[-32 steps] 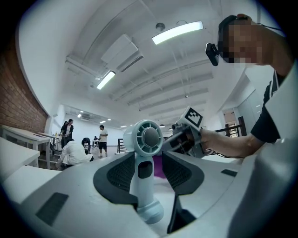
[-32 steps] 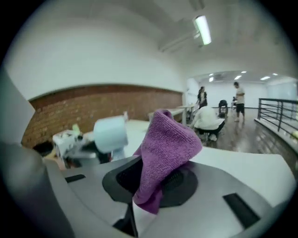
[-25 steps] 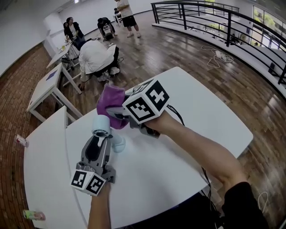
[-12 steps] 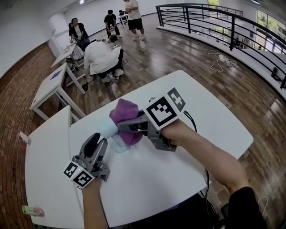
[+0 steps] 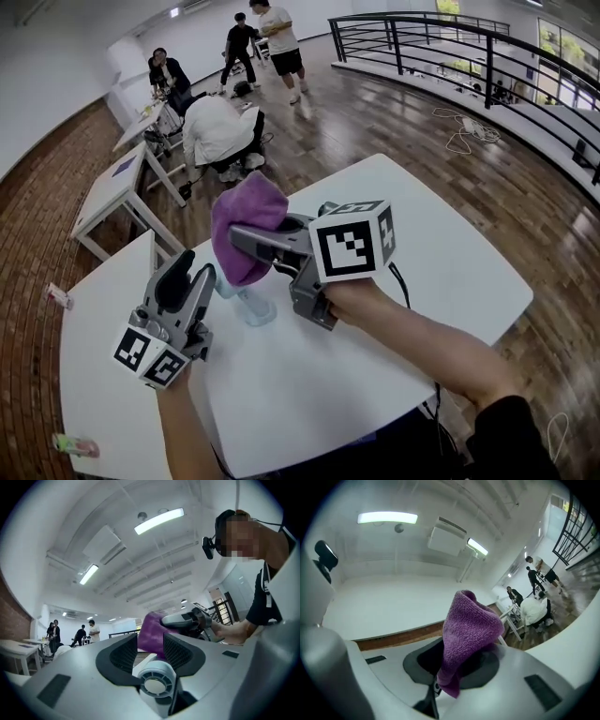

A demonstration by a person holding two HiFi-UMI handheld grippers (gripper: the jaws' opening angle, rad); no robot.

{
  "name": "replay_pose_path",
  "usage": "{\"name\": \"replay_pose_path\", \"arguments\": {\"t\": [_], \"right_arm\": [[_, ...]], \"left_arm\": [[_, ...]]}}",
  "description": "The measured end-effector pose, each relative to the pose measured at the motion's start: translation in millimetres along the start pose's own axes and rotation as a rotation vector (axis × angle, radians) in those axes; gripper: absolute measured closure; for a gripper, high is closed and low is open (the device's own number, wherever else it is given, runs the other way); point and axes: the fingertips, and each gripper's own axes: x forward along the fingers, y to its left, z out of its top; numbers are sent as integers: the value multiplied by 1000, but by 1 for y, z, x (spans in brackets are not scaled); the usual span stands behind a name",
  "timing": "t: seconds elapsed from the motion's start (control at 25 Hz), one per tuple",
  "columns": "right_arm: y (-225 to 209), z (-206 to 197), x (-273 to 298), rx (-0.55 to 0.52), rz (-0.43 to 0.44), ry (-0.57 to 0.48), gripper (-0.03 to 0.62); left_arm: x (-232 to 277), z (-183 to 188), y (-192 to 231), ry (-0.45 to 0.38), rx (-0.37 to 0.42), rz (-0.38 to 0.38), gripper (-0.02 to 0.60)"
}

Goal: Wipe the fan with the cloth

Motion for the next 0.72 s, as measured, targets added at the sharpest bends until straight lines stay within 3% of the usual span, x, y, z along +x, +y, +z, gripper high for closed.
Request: {"name": "replay_pose_path", "arguments": {"t": [0.2,0.48,0.56,0.64,0.72], "right_arm": [[-36,-55,9,117,-89,107,525],[-51,-75,-5,140,-109,154,525],[-48,-60,-11,167,-70,97,525],[-40,-27,-20,186,-15,-37,525],[-34,12,-33,133,-15,-189,525]], "left_arm": [[12,-22,-9,89,35,-65,400],[17,-26,-20,93,43,-96,400],[17,-27,-20,90,42,-101,400],[14,-25,-15,84,54,-91,400],[10,-20,-4,64,54,-53,400]]}}
